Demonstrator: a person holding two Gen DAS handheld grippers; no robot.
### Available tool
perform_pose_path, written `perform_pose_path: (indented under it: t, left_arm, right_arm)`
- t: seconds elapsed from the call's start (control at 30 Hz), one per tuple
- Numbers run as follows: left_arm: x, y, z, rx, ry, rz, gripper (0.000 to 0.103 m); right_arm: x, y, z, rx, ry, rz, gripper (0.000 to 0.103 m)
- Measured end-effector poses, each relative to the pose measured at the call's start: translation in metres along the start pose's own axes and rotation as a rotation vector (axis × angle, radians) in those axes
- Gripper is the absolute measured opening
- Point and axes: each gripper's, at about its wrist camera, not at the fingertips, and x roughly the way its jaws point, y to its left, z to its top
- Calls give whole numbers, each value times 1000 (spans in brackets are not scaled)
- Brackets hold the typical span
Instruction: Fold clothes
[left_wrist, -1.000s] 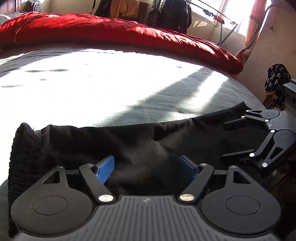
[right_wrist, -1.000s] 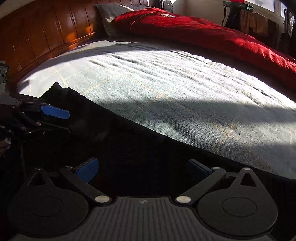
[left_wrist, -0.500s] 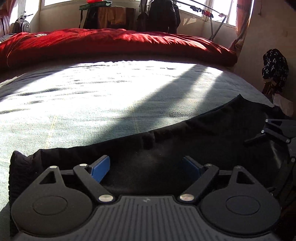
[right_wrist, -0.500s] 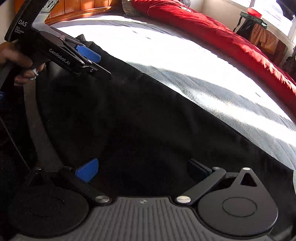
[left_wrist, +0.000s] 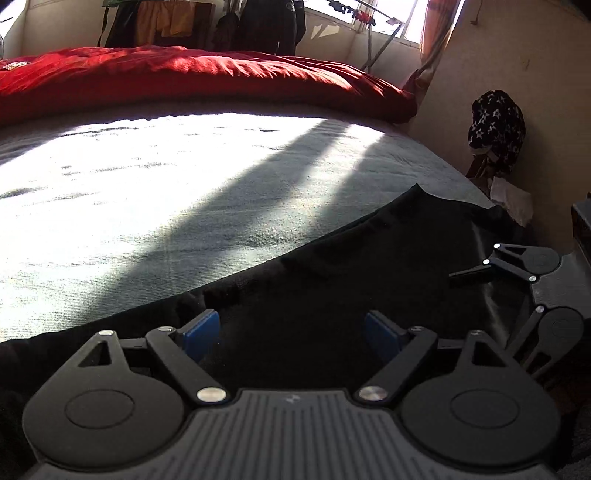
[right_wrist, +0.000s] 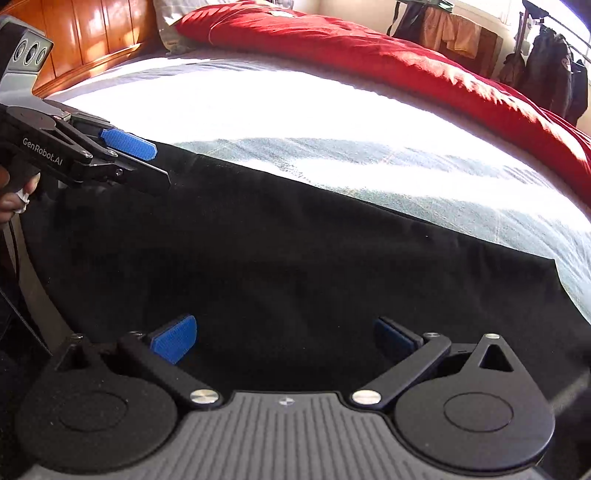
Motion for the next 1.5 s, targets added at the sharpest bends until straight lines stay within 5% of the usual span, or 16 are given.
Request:
perform_pose_path:
  t: [0.13,0.27,0.4,0.57,0.67,0.73,0.8,0.93,1.13,1.3,1.5]
  left_arm:
    - [35,-13,4,29,66,-91,86]
    - [51,4,10,9,85,119,86]
    - [45,8,35,-55,79,34,86]
    - [74,-46,61,70,106,-193,86]
    - [106,-75,65,148,133,-252,87]
    - [127,-81,65,147,159,-190,87]
    - [141,-76,63,161,140,-41,85]
    - [129,-75,72,64,102,97,85]
    - [112,-109,58,-15,91,66,87]
    - [109,-101,26,-118,117,229,87]
    - [92,-96,13,-182,108,329,87]
  right_arm:
    - [-3,-15,-9,88,8,-53,103]
    - [-8,-29,-21,167,24,-113,103]
    - [-17,-41,-34,253,7,-163,103]
    - [-29,-58,-48,307,-41,-187,103]
    - [-36,-66,-56,310,-70,-189,103]
    - [-42,-71,-62,304,-91,-170,103]
    - [-46,-79,-66,292,-114,-152,103]
    - [-56,-103,-79,269,-156,-109,103]
    - [-56,-153,-94,279,-190,-24,103]
    - [-41,-183,-101,309,-164,27,103]
    - [-35,-190,-102,318,-162,61,103]
